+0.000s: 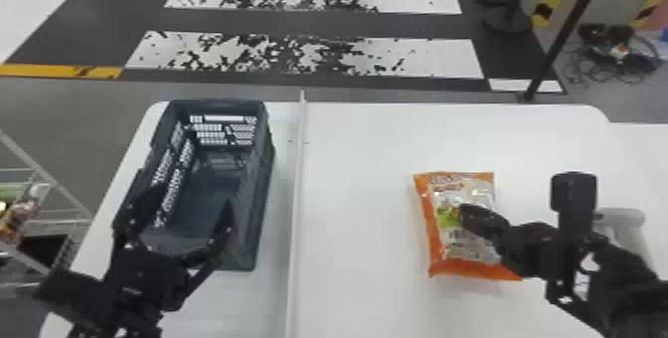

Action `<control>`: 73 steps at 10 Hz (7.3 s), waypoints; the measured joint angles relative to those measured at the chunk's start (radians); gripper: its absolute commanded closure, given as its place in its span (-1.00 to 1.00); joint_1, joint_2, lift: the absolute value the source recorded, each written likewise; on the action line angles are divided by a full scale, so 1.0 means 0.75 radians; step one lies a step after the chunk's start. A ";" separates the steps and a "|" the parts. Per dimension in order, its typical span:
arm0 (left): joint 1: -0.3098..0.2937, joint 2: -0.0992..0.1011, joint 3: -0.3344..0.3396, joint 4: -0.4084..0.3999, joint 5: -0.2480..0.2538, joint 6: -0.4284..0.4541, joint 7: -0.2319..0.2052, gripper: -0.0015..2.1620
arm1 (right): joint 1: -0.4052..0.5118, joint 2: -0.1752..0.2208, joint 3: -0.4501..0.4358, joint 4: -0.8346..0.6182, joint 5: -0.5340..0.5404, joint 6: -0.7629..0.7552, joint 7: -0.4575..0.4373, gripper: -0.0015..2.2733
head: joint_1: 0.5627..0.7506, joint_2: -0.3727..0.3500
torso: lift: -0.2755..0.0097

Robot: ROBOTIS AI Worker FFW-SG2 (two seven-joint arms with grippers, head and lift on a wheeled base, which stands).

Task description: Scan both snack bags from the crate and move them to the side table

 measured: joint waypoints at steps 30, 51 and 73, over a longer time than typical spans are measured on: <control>0.013 -0.004 0.003 -0.010 -0.006 -0.004 0.001 -0.89 | 0.022 -0.006 -0.124 0.036 -0.068 -0.124 0.056 0.87 | 0.41 -0.05 | 0.40; 0.021 -0.011 0.007 -0.006 -0.007 -0.010 0.002 -0.88 | -0.208 -0.313 -0.431 0.623 0.183 -0.009 0.223 -0.82 | 0.41 -0.94 | 0.40; 0.025 -0.006 0.013 -0.012 0.003 -0.006 0.005 -0.88 | 0.301 -0.030 -0.287 -0.552 0.156 0.709 0.252 0.99 | 0.41 -0.23 | 0.40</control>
